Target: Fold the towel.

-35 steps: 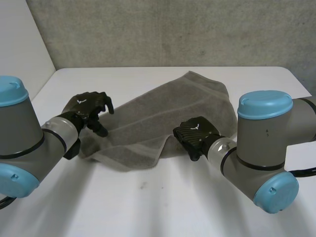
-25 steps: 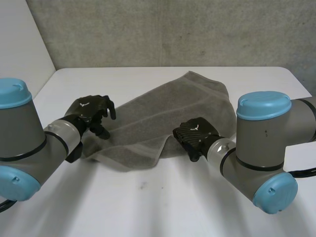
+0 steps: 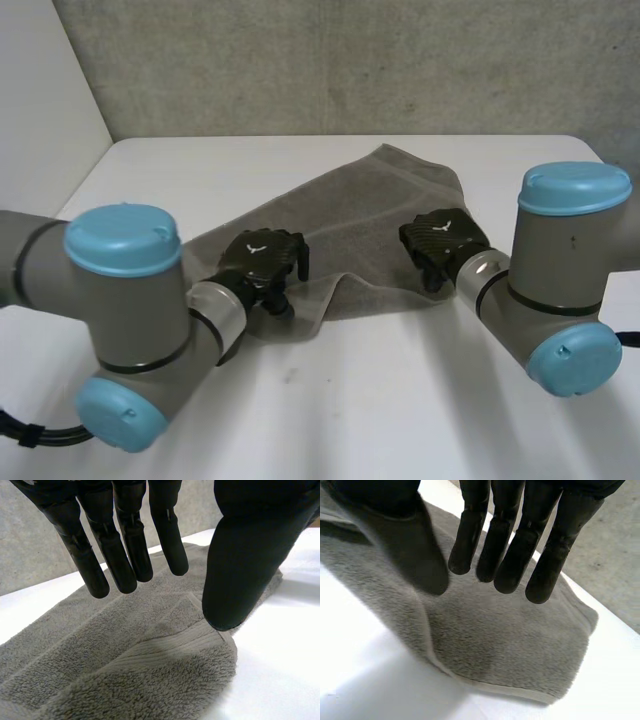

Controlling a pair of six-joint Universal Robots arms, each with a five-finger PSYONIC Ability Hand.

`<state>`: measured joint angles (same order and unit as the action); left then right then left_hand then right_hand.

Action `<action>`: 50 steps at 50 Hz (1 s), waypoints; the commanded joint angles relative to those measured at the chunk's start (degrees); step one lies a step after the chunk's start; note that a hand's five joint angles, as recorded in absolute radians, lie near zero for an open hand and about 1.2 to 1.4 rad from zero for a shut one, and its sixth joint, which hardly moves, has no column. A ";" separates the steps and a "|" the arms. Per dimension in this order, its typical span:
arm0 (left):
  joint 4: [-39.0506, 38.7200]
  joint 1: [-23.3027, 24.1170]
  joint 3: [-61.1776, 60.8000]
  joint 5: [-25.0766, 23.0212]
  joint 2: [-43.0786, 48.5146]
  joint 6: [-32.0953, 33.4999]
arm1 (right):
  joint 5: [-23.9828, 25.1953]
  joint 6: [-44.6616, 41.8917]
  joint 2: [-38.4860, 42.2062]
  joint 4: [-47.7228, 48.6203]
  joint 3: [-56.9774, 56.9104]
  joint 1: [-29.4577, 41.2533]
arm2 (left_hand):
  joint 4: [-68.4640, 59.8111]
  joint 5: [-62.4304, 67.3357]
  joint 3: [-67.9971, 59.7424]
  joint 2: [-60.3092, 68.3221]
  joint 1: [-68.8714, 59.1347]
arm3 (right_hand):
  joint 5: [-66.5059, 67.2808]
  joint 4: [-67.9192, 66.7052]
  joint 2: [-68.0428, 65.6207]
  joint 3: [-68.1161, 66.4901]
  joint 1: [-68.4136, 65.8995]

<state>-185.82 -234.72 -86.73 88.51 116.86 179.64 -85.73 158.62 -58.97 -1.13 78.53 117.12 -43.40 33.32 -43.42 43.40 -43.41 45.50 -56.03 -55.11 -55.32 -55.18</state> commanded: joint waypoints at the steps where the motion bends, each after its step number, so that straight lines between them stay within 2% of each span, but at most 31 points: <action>1: -0.60 4.70 6.03 5.71 6.00 -0.86 | -0.32 0.11 0.17 1.13 0.05 -2.69 | -3.15 3.23 -3.13 3.15 -3.14 | -31.54 32.06 31.14 31.35 31.21; 2: -0.60 4.71 6.05 5.71 6.01 -0.87 | -0.32 0.11 0.17 1.13 0.05 -2.69 | -3.15 3.23 -3.12 3.15 -3.14 | -31.63 32.15 31.23 31.44 31.30; 4: -0.60 6.46 8.67 6.76 8.54 -2.44 | -0.40 0.20 0.26 1.21 0.05 -3.04 | -0.30 0.39 -0.28 0.30 -0.30 | -45.50 46.03 45.11 45.32 45.18; 14: -0.51 9.37 14.30 11.94 15.14 -4.47 | -0.40 2.04 0.61 1.65 -0.22 -3.66 | 2.06 -1.98 2.09 -2.06 2.07 | -45.50 46.03 45.11 45.32 45.18; 31: -0.51 9.55 18.88 16.08 20.69 -3.94 | -0.40 1.87 2.11 1.57 -0.22 -3.66 | 7.11 -7.03 7.14 -7.11 7.12 | -45.50 46.03 45.11 45.32 45.18; 36: -0.51 9.55 19.58 18.81 21.39 -3.86 | -0.40 1.87 2.28 1.57 -0.22 -3.66 | 6.44 -6.36 6.46 -6.44 6.45 | -45.50 46.03 45.11 45.32 45.18; 39: -0.51 9.55 19.76 21.71 21.65 -3.77 | -0.32 1.87 2.55 1.65 -0.22 -3.66 | 4.59 -4.51 4.61 -4.59 4.60 | -45.50 46.03 45.11 45.32 45.18; 41: -0.51 9.55 20.11 23.55 21.65 -2.98 | -0.32 1.78 2.72 1.57 -0.30 -3.66 | -2.77 2.85 -2.75 2.77 -2.76 | -45.50 46.03 45.11 45.32 45.18; 44: -0.42 9.55 20.02 23.99 21.48 -2.19 | -0.32 1.78 2.90 1.57 -0.30 -3.66 | -6.85 6.93 -6.82 6.85 -6.84 | -45.50 46.03 45.11 45.32 45.18; 46: -0.51 9.46 19.58 24.17 20.86 -0.52 | -0.23 1.78 2.99 1.57 -0.39 -3.66 | -18.57 18.65 -18.54 18.56 -18.56 | -45.50 46.03 45.11 45.32 45.18; 50: -0.33 9.46 19.40 24.26 19.81 0.54 | -0.23 1.78 3.16 1.65 -0.39 -3.66 | -26.20 26.28 -26.17 26.19 -26.19 | -45.50 46.03 45.11 45.32 45.18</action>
<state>-186.31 -225.21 -66.86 112.42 138.17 177.87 -86.02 160.41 -56.08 0.45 78.21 113.47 -50.45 40.15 -50.41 50.45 -50.37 3.62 -15.08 -14.74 -14.06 -13.28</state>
